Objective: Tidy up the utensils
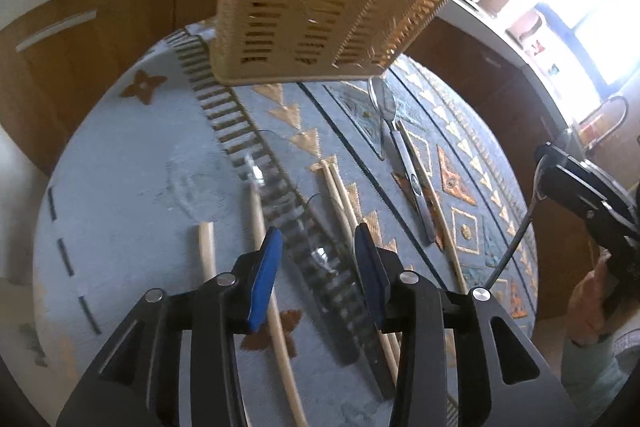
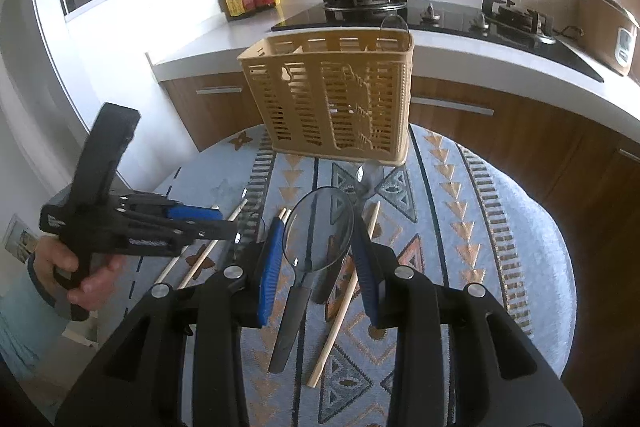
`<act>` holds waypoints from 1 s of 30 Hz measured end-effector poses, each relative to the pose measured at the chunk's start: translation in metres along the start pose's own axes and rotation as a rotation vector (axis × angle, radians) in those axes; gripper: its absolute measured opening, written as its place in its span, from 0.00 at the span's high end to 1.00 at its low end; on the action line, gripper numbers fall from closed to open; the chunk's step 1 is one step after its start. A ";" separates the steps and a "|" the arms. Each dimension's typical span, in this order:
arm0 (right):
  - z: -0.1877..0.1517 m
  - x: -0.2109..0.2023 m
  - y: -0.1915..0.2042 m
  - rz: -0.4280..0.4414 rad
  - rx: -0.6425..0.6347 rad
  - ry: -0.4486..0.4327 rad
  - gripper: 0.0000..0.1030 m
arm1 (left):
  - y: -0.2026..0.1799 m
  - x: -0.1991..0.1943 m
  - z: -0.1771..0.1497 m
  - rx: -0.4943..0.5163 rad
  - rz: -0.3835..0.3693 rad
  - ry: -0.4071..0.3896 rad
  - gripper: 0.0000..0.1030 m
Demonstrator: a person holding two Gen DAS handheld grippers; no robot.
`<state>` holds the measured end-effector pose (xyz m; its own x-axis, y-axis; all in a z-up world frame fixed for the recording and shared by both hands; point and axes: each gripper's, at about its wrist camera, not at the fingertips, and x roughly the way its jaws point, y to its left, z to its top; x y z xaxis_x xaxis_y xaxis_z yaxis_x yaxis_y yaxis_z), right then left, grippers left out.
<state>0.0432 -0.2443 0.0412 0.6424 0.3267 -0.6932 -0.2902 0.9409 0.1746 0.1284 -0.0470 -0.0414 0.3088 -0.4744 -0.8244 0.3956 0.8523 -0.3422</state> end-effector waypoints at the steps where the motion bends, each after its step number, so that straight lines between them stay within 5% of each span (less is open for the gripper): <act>1: 0.000 0.000 -0.001 0.003 0.002 0.001 0.70 | -0.002 0.004 0.002 0.004 0.007 0.008 0.65; 18: -0.004 -0.001 -0.013 0.032 0.030 0.006 0.70 | -0.048 0.033 0.010 0.092 0.245 0.061 0.60; 22: -0.006 -0.002 -0.016 0.042 0.036 0.002 0.70 | -0.058 0.034 0.003 0.149 0.306 0.046 0.68; 30: -0.008 -0.019 -0.014 0.061 0.024 -0.045 0.70 | -0.057 -0.004 -0.010 0.123 0.205 -0.104 0.69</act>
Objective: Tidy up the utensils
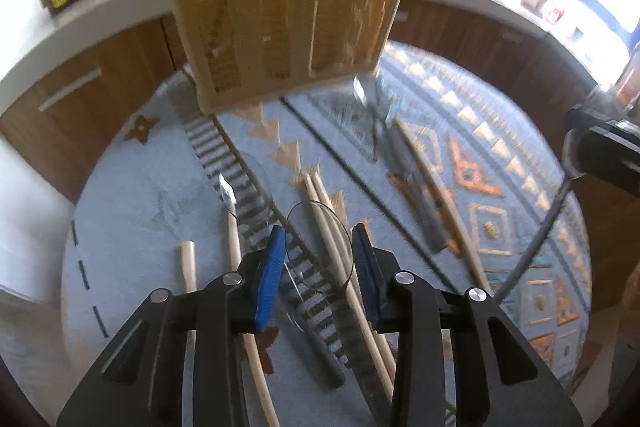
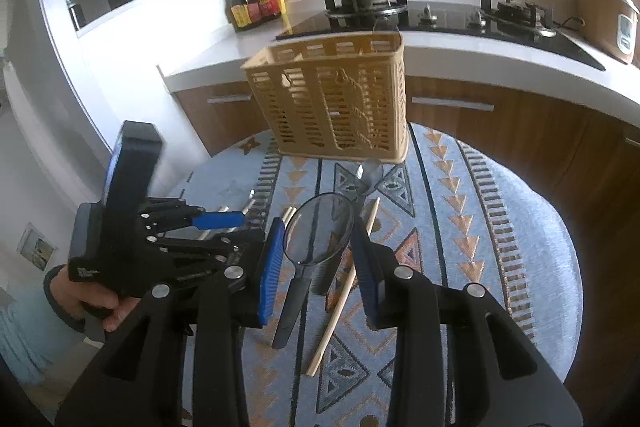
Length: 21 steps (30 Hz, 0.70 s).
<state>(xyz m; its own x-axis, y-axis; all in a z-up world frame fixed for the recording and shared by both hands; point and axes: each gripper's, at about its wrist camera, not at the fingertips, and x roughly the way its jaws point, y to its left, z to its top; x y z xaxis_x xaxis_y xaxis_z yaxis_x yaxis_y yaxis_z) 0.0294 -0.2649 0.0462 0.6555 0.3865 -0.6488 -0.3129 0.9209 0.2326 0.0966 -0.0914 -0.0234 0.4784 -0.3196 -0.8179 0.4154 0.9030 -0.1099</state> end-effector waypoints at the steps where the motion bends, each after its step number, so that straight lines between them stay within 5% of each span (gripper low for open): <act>1: 0.001 -0.004 0.000 0.003 -0.002 -0.012 0.70 | 0.001 -0.009 0.000 -0.008 -0.009 -0.029 0.69; 6: 0.015 -0.027 0.004 0.004 0.002 -0.100 0.70 | 0.010 -0.067 0.011 -0.032 -0.023 -0.244 0.69; 12: 0.055 -0.046 0.013 -0.055 -0.020 -0.251 0.70 | 0.011 -0.139 0.052 -0.026 0.056 -0.569 0.69; 21: 0.130 -0.048 0.030 -0.233 -0.053 -0.536 0.70 | 0.029 -0.179 0.116 -0.120 0.200 -0.962 0.68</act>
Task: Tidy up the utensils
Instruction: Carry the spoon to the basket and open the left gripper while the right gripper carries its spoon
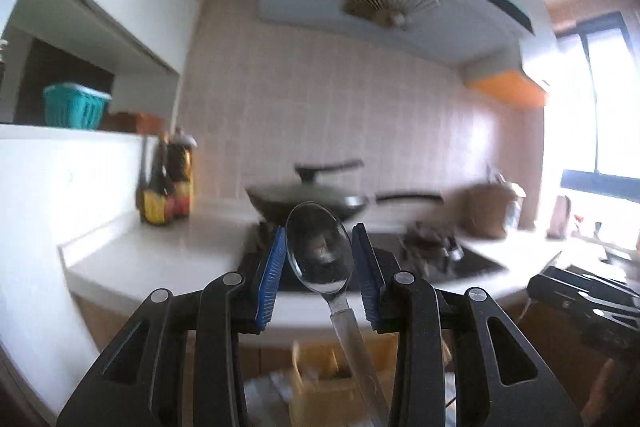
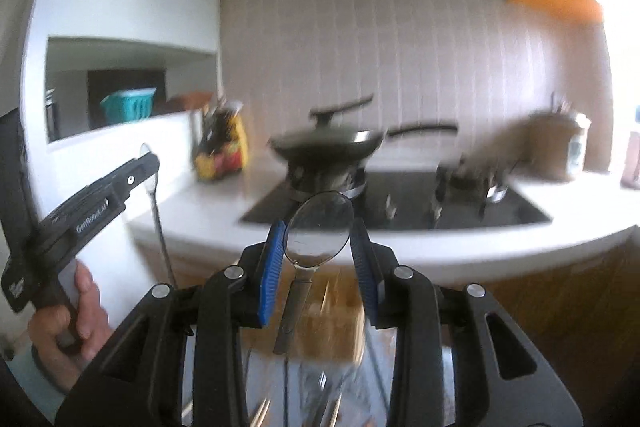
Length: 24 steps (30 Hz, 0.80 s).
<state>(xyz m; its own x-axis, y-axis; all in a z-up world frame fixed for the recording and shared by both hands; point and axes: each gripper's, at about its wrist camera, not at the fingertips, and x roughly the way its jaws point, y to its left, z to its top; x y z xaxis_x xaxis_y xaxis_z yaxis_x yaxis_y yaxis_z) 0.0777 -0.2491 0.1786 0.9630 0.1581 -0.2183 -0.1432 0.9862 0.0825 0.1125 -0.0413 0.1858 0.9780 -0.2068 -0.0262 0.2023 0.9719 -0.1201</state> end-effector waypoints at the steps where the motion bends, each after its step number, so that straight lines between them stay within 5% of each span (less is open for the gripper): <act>1: 0.004 0.006 0.002 -0.015 -0.005 -0.022 0.70 | 0.000 0.006 0.001 -0.004 0.019 -0.026 0.68; 7: 0.010 0.055 0.010 -0.076 -0.027 -0.083 0.70 | -0.008 0.045 -0.014 0.085 0.132 -0.114 0.68; 24: -0.050 0.151 0.010 -0.055 -0.020 0.170 0.70 | 0.023 0.101 -0.080 0.065 0.088 0.093 0.68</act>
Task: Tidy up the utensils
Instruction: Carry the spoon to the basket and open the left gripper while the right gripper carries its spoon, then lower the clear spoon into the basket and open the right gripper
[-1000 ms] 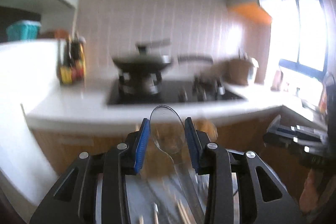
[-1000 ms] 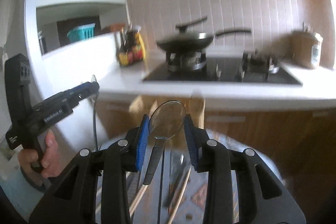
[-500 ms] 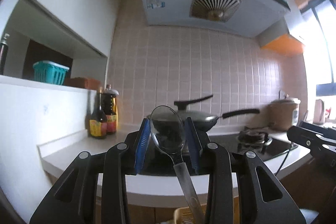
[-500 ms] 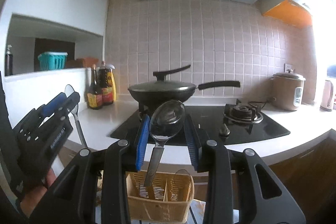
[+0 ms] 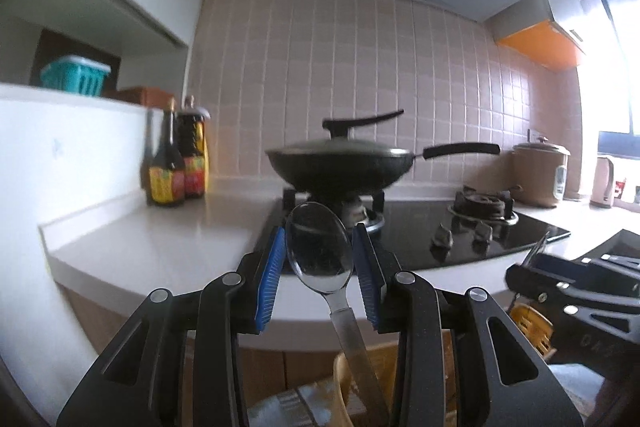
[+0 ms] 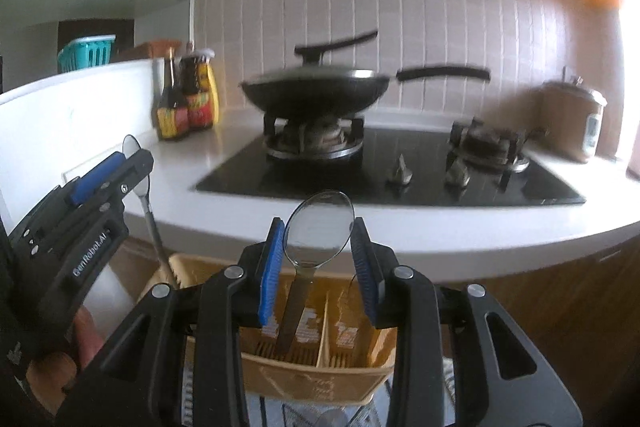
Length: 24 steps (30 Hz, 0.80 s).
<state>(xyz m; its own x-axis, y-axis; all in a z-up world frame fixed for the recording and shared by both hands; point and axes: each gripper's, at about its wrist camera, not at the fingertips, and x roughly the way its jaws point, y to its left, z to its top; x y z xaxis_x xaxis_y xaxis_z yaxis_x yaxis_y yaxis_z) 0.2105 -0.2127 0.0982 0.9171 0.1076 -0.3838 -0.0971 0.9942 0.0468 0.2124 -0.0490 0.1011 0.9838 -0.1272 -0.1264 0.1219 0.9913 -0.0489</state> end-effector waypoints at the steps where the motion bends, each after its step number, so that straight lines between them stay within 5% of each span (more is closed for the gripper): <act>1: -0.002 0.003 0.000 0.007 0.004 0.022 0.70 | 0.002 0.001 -0.001 -0.005 -0.006 0.012 0.67; 7: -0.006 -0.003 -0.008 0.051 0.074 0.083 0.69 | 0.015 -0.003 -0.001 -0.041 -0.082 0.083 0.66; 9: -0.004 -0.009 -0.011 0.071 0.096 0.099 0.68 | 0.021 -0.008 0.003 -0.063 -0.124 0.111 0.57; 11: -0.003 -0.018 -0.015 0.094 0.114 0.113 0.54 | 0.029 -0.017 0.005 -0.092 -0.168 0.150 0.55; 24: -0.002 -0.082 -0.031 0.186 0.235 0.212 0.54 | 0.059 -0.094 0.019 -0.131 -0.277 0.252 0.55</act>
<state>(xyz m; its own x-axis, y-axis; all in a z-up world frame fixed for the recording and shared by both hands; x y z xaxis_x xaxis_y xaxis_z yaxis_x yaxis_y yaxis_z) 0.1378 -0.2526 0.1263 0.7891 0.3100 -0.5303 -0.1408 0.9316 0.3351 0.1296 0.0217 0.1286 0.8507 -0.4098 -0.3292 0.3445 0.9077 -0.2396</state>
